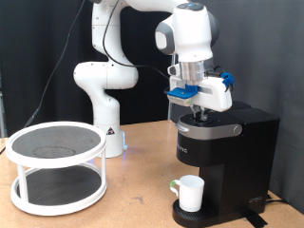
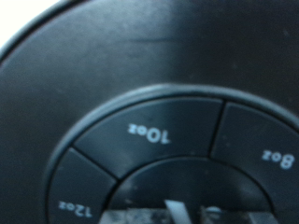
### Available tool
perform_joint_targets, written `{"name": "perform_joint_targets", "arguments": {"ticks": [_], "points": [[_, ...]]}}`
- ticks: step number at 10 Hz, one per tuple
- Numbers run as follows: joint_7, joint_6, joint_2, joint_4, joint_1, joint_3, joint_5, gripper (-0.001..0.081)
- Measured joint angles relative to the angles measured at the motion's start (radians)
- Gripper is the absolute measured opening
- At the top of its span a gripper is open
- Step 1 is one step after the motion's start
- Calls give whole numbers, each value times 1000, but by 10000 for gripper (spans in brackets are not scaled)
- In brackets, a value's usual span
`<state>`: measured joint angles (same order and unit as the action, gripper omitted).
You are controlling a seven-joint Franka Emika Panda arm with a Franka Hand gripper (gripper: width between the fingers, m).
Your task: Make a cup of coffee with the keurig machine
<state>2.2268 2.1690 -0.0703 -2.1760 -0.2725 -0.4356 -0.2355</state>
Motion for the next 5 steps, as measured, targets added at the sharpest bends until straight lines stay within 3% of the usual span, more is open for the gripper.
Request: {"name": "perform_joint_targets", "arguments": {"ticks": [5], "points": [[4,-120,55,76,-3,6,-3,0]]}}
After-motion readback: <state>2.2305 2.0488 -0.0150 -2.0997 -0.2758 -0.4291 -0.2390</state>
